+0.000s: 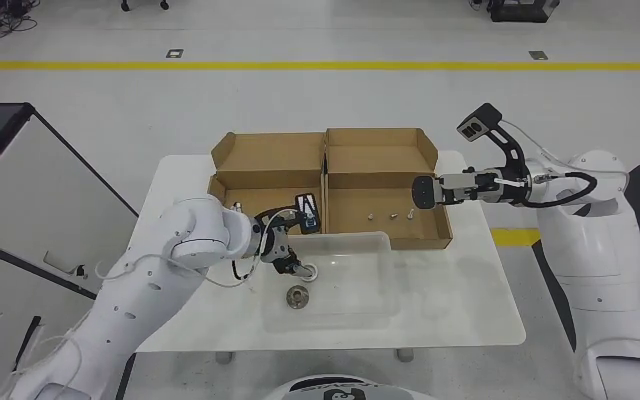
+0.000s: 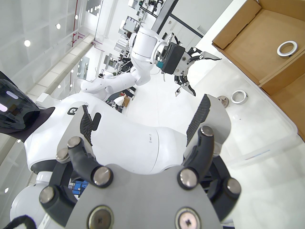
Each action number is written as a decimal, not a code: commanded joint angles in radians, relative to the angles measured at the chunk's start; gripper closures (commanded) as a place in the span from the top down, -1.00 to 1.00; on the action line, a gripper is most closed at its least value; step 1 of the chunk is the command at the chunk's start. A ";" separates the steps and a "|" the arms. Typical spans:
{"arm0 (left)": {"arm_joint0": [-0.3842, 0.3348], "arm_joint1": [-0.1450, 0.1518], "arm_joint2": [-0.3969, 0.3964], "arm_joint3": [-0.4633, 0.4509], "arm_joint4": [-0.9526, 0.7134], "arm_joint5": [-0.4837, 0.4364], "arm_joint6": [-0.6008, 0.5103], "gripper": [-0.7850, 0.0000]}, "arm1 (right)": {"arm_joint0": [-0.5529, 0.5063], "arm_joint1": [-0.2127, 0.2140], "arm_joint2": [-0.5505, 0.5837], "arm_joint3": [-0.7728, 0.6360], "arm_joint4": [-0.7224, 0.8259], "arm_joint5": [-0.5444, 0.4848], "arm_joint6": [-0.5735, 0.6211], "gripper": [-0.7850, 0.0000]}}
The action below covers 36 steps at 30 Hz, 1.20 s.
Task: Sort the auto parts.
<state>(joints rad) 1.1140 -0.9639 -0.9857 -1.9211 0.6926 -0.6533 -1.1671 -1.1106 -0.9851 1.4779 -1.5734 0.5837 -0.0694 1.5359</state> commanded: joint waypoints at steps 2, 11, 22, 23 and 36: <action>0.000 0.000 0.000 0.000 0.000 0.000 0.000 1.00 | 0.000 0.000 0.000 0.000 0.000 0.000 0.000 1.00; -0.077 -0.012 0.160 -0.015 -0.025 0.081 -0.081 1.00 | 0.000 0.000 0.000 0.000 0.000 0.000 0.000 1.00; -0.328 -0.032 0.473 0.059 -0.109 0.204 -0.204 1.00 | 0.000 0.000 0.000 0.000 0.000 0.000 0.000 1.00; -0.337 -0.032 0.481 0.060 -0.108 0.204 -0.203 1.00 | 0.000 0.000 0.000 0.000 0.000 0.000 0.000 1.00; -0.340 -0.047 0.537 0.074 -0.037 0.233 -0.233 1.00 | 0.000 0.000 0.000 0.000 0.000 0.000 0.000 1.00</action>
<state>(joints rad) 0.7803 -1.0070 -0.4603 -1.8477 0.6461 -0.4233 -1.3979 -1.1106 -0.9851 1.4779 -1.5734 0.5837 -0.0694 1.5359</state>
